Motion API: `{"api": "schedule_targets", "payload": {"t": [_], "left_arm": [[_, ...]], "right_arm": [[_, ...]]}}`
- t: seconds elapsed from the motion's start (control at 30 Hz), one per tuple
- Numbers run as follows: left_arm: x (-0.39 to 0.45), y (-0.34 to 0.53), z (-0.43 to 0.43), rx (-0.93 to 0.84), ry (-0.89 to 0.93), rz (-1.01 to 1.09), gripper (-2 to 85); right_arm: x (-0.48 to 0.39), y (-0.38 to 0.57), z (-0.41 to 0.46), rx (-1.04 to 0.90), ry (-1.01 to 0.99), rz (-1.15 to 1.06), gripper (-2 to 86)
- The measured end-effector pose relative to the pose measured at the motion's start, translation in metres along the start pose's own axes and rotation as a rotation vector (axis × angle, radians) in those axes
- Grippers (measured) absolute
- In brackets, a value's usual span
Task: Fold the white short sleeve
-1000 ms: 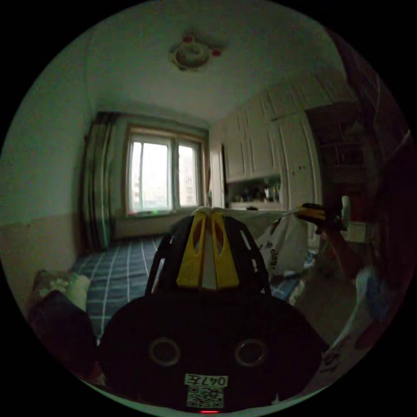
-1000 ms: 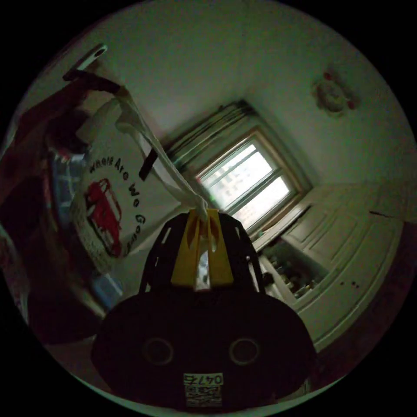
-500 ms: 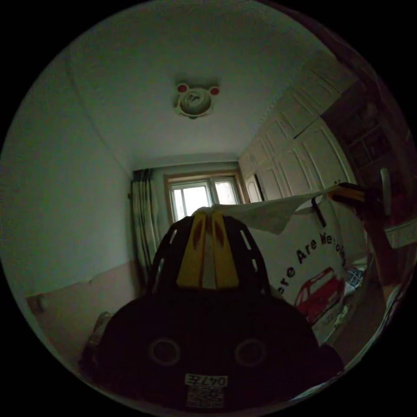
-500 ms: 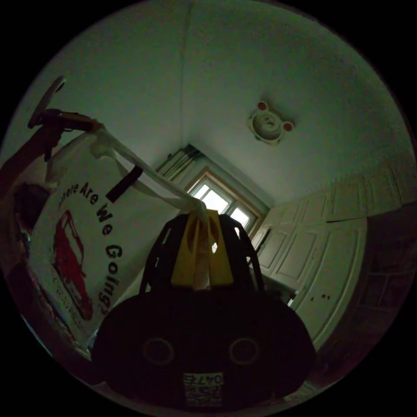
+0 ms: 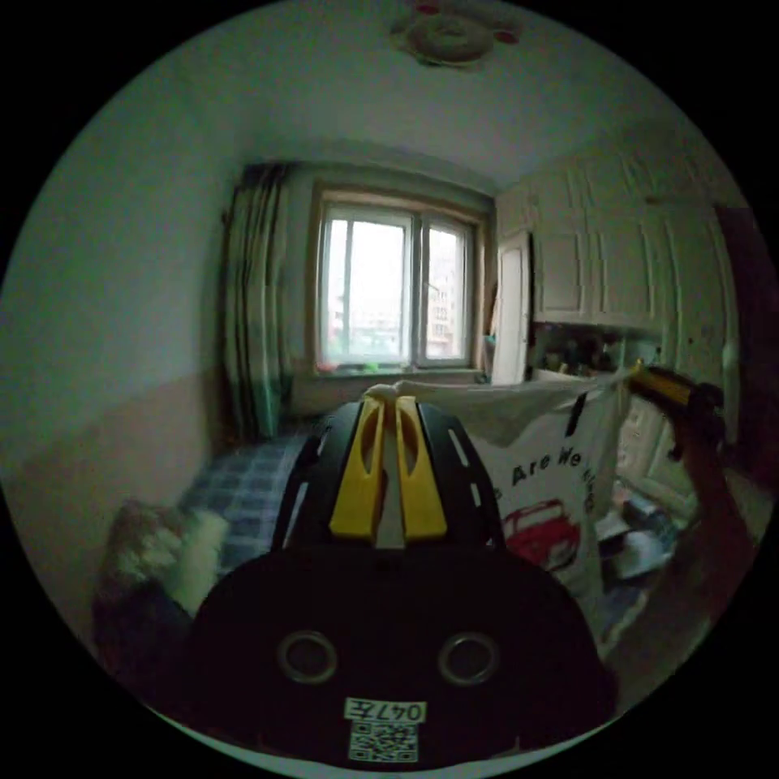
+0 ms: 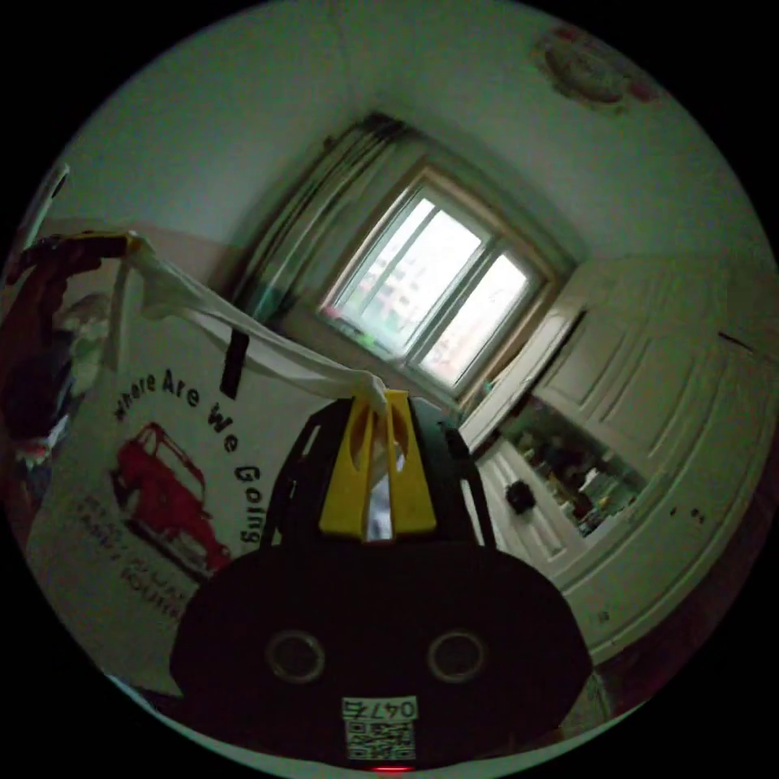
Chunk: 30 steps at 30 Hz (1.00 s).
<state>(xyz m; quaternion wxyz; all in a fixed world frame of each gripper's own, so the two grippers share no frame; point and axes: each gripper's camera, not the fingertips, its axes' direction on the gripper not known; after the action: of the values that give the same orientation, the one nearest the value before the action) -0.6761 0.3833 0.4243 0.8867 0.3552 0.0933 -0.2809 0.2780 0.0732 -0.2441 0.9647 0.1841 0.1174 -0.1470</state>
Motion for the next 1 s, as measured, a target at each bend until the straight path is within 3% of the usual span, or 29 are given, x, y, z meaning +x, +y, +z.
{"api": "schedule_targets", "payload": {"t": [0.07, 0.2, 0.4, 0.67, 0.8, 1.0], "left_arm": [[0.038, -0.028, -0.008, 0.102, -0.171, 0.198, -0.7], [0.067, -0.035, -0.015, 0.092, -0.225, 0.269, -0.5], [0.087, 0.057, 0.057, -0.271, -0.16, 0.374, -0.2], [0.157, 0.31, 0.133, -0.774, -0.176, 0.682, 0.0], [0.171, 0.406, 0.139, -0.96, -0.089, 0.661, 0.1], [0.164, 0.477, 0.163, -1.071, 0.05, 0.446, 0.4]], "right_arm": [[0.005, -0.013, -0.008, 0.118, 0.105, 0.013, 0.2], [0.008, -0.005, -0.017, 0.239, 0.076, 0.005, 0.2], [-0.058, 0.08, 0.051, 0.051, -0.236, -0.116, 0.2], [-0.236, 0.268, 0.128, -0.212, -0.52, -0.5, 0.3], [-0.3, 0.356, 0.124, -0.242, -0.656, -0.642, 0.4], [-0.32, 0.403, 0.145, -0.273, -0.815, -0.61, 0.6]]}}
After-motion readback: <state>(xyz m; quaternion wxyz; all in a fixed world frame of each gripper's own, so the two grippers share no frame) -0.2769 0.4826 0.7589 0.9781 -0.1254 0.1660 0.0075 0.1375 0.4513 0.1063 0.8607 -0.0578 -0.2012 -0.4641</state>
